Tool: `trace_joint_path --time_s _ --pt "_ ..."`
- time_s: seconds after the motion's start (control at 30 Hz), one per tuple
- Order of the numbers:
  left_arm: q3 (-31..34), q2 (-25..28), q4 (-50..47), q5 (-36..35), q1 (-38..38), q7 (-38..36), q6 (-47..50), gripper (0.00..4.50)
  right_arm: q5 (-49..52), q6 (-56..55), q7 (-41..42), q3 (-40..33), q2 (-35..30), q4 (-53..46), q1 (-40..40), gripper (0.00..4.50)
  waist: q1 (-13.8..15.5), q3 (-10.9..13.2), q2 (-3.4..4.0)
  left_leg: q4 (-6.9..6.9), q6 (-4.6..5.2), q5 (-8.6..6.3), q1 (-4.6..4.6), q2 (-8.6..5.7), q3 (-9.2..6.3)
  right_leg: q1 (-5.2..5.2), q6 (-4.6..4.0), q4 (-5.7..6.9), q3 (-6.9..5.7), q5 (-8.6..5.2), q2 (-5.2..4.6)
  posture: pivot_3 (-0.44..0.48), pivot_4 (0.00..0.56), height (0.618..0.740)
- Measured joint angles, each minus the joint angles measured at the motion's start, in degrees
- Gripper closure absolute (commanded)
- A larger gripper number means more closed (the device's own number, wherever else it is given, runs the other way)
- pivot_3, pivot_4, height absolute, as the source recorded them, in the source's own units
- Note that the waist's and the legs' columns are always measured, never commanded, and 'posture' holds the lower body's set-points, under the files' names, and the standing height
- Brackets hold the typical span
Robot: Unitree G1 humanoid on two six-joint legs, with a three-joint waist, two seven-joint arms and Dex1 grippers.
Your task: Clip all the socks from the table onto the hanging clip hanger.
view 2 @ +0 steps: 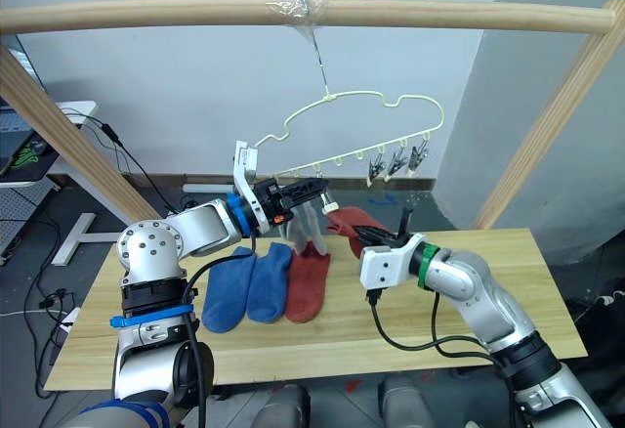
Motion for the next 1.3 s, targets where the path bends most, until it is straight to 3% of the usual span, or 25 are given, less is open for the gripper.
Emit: trace_joint_path --time_s 0.53,1.0,1.13,1.3 --pt "-0.58 -0.21 0.11 -0.06 -0.01 -0.18 -0.97 4.38 -1.28 1.6 0.03 0.13 3.81 2.54 -2.85 4.48 0.02 0.0 0.0 -0.01 0.0 0.0 0.0 0.0 0.0 0.0 0.0 -0.01 0.0 0.0 0.0 -0.014 0.165 0.74" --pt "1.06 0.73 -2.31 -3.71 1.32 0.44 -0.46 0.11 -1.11 1.66 0.16 0.08 5.13 4.39 -4.18 4.5 0.0 0.0 0.0 -0.01 0.0 0.0 0.0 0.01 -0.01 0.0 -0.01 -0.02 0.0 0.0 0.0 0.003 0.165 0.74" --pt "1.49 3.01 -7.34 -7.4 4.89 1.95 2.87 0.02 -0.04 1.9 0.0 -0.1 5.98 7.27 -5.13 4.5 -0.05 0.0 -0.01 -0.04 0.0 0.0 0.01 0.01 -0.01 -0.01 -0.03 -0.01 0.0 -0.01 0.0 0.018 0.165 0.74" --pt "0.99 10.43 -15.38 -11.12 8.95 2.63 7.54 0.0 4.88 5.15 -0.05 -2.37 9.34 11.87 -5.88 3.1 0.18 0.01 -0.02 -0.04 0.0 0.0 0.0 0.02 -0.02 -0.02 -0.05 0.04 0.0 -0.02 0.0 0.061 0.163 0.74"
